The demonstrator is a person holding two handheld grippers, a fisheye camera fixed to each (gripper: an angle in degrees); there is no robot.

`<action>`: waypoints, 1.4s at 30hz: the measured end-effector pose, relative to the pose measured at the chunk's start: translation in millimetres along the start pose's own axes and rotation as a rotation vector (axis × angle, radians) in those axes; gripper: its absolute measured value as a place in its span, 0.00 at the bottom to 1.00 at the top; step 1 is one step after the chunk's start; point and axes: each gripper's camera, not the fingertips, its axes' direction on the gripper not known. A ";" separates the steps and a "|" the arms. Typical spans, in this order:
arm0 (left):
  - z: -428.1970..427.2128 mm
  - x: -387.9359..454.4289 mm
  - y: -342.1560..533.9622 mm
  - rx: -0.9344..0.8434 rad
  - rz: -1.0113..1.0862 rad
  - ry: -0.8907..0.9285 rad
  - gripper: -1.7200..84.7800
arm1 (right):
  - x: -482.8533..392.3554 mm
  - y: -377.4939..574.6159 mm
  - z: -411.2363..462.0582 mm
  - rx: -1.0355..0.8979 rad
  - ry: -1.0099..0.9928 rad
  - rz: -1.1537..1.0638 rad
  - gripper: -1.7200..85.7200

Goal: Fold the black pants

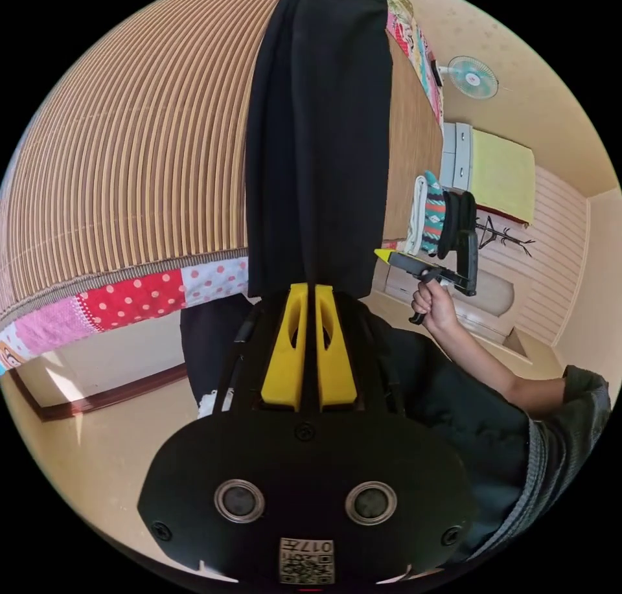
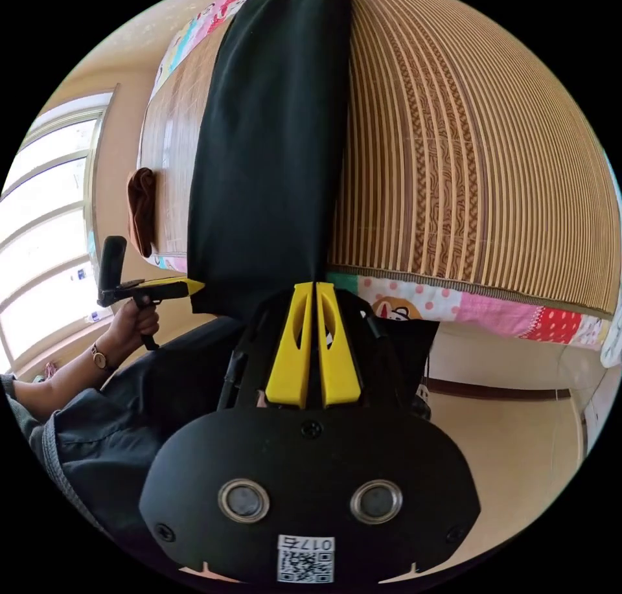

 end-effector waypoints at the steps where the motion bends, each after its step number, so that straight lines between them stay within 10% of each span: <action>1: 6.4 0.0 -3.5 -0.020 -0.002 -0.025 0.02 | 2.2 -6.5 12.0 -0.024 0.017 0.011 0.04; 12: -31.2 0.5 -28.0 0.157 -0.055 -0.066 0.09 | -6.5 -33.2 -17.1 0.124 -0.039 0.083 0.10; 35: 2.2 37.0 -33.7 0.203 0.050 -0.161 0.04 | -238.2 -482.7 -45.1 0.308 0.263 -0.148 0.14; 42: 8.3 41.5 -25.9 0.195 -0.033 -0.174 0.01 | -239.8 -463.5 -43.8 0.406 0.302 -0.149 0.06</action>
